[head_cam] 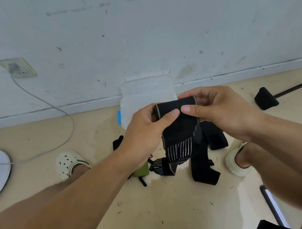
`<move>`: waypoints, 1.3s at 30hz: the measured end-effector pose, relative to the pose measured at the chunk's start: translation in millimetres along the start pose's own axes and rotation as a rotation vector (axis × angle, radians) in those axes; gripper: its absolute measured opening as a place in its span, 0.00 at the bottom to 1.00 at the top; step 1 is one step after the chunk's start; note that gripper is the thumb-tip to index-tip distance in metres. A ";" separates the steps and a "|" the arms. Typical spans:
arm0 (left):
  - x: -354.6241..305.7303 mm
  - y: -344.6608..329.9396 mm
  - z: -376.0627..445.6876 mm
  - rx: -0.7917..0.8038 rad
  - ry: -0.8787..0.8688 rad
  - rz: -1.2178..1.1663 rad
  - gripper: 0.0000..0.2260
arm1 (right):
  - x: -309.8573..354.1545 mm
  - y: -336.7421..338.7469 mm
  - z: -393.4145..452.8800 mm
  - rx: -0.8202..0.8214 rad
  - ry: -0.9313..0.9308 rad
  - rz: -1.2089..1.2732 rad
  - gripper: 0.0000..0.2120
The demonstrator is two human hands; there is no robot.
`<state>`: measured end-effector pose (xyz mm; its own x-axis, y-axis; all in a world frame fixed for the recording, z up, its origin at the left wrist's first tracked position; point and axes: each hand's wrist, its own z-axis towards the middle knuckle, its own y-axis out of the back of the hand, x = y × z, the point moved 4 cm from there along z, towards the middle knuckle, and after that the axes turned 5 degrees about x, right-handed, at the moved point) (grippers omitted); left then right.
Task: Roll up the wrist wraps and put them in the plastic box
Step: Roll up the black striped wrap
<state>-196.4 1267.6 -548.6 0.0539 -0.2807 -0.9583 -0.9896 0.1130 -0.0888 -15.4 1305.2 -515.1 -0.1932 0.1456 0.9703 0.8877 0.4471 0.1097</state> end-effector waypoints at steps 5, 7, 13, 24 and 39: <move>-2.2 1.5 -0.8 -0.045 -0.036 0.060 0.10 | 2.2 -1.0 -0.4 -0.021 0.016 -0.034 0.17; -3.9 2.9 -1.0 -0.051 -0.050 0.073 0.09 | 2.3 -1.3 0.6 -0.025 0.016 -0.046 0.13; -0.6 -1.6 -2.5 0.004 0.000 -0.006 0.13 | 2.2 -0.8 -1.5 -0.103 0.055 -0.110 0.11; 0.1 -1.5 -0.9 -0.015 0.068 -0.179 0.10 | 6.7 -4.3 -6.5 -0.048 0.080 -0.088 0.11; -5.8 3.3 -0.5 0.017 -0.012 -0.117 0.22 | 1.8 -4.2 -3.8 -0.036 -0.041 0.120 0.23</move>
<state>-200.0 1269.1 -543.3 0.1703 -0.2815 -0.9443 -0.9741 0.0967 -0.2045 -17.8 1300.2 -513.0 -0.1007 0.2321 0.9675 0.9197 0.3925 0.0015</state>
